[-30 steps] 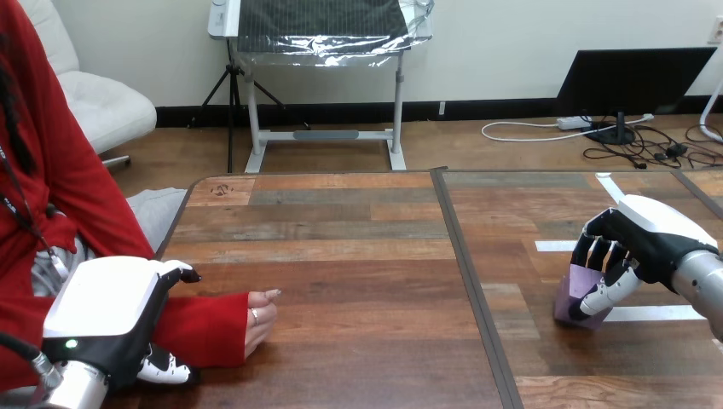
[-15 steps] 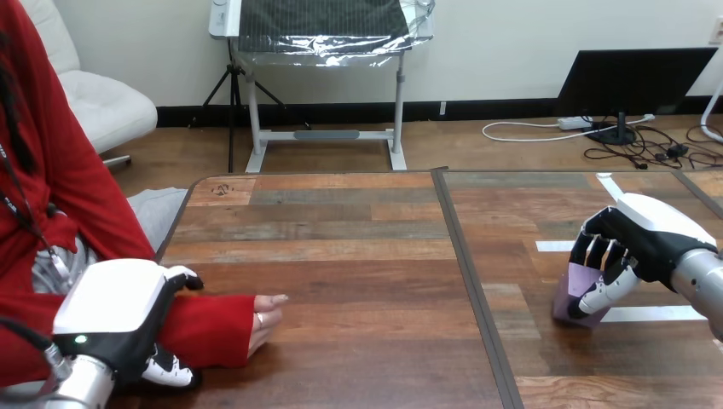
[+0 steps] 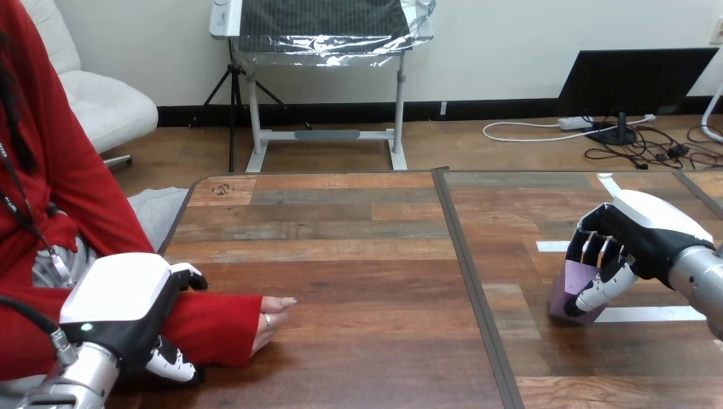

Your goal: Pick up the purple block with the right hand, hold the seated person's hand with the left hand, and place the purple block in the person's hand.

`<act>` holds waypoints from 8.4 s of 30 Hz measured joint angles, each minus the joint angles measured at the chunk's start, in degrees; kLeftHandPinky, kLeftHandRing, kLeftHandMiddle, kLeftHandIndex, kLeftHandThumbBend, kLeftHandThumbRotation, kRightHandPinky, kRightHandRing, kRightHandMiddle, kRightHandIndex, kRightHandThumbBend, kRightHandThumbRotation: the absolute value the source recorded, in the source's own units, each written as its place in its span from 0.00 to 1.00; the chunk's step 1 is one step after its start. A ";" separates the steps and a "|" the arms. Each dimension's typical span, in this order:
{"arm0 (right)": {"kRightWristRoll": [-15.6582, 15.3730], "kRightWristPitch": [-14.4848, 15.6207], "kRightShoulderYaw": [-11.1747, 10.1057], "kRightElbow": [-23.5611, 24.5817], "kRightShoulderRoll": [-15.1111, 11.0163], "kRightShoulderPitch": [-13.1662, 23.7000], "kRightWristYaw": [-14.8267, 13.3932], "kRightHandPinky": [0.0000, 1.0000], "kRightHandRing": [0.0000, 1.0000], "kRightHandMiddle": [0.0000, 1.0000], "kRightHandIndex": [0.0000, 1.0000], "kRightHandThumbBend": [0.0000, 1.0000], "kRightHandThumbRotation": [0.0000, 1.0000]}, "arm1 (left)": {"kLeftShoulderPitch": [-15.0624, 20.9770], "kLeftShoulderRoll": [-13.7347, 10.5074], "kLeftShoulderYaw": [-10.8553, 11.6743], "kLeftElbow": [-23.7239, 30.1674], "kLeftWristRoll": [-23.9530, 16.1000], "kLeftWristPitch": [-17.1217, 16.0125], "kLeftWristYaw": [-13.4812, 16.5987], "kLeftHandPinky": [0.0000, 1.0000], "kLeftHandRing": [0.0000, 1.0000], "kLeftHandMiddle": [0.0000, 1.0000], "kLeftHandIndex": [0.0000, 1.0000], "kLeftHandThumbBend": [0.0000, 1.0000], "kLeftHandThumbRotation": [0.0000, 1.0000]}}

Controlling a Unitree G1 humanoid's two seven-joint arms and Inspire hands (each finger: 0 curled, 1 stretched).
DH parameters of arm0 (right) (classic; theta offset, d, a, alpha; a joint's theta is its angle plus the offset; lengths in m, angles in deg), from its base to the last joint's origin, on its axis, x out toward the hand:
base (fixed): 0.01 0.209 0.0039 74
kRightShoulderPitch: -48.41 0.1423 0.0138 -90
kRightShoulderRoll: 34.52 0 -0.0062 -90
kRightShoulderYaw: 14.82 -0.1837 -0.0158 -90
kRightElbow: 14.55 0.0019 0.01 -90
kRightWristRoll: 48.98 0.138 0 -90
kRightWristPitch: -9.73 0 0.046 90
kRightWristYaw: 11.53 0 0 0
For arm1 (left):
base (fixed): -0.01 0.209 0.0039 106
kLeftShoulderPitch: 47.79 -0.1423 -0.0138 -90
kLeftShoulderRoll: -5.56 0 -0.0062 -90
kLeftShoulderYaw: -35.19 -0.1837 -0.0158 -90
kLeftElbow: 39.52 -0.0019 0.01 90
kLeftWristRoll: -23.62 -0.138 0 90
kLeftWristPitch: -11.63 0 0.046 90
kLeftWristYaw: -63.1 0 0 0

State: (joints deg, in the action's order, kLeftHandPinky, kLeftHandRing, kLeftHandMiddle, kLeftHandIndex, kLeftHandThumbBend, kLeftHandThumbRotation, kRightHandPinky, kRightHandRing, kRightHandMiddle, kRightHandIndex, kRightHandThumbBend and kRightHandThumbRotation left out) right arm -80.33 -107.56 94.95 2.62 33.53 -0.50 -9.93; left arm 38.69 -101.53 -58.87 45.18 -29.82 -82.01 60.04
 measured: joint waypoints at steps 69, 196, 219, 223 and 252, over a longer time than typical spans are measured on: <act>1.95 0.74 -0.03 0.27 0.00 -0.01 0.02 0.45 0.47 0.50 0.50 0.80 0.00 | 5.49 -0.08 -3.32 -3.95 9.22 4.45 -4.98 0.31 0.37 0.45 0.46 0.85 0.00; 5.68 0.75 -0.69 3.37 7.79 -0.06 2.02 0.43 0.46 0.49 0.49 0.79 0.00 | -0.24 2.07 2.53 14.74 20.12 1.02 -0.94 0.36 0.40 0.43 0.42 0.88 0.00; 7.41 0.56 -2.12 11.53 11.45 -0.05 4.53 0.37 0.40 0.44 0.46 0.78 0.00 | 1.42 2.42 2.67 14.95 20.07 0.42 -1.16 0.37 0.41 0.44 0.43 0.87 0.00; 7.89 0.28 -2.25 13.30 11.61 -0.05 4.78 0.35 0.39 0.44 0.46 0.77 0.00 | 1.42 2.61 2.65 14.95 20.06 0.42 -1.16 0.37 0.41 0.44 0.43 0.87 0.00; 10.59 2.96 -3.39 28.28 12.10 -0.65 8.49 0.36 0.39 0.44 0.45 0.77 0.00 | 1.45 4.00 2.63 14.98 20.05 0.26 -1.15 0.36 0.41 0.44 0.43 0.87 0.00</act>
State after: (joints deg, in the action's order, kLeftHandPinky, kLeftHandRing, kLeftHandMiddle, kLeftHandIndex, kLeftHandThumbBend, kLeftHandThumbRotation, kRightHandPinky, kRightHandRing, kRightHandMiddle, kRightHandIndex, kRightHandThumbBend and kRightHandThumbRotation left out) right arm -69.75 -104.60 91.56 30.90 45.62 -1.15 -1.43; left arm 40.15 -97.53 -56.25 60.16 -9.76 -81.75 58.90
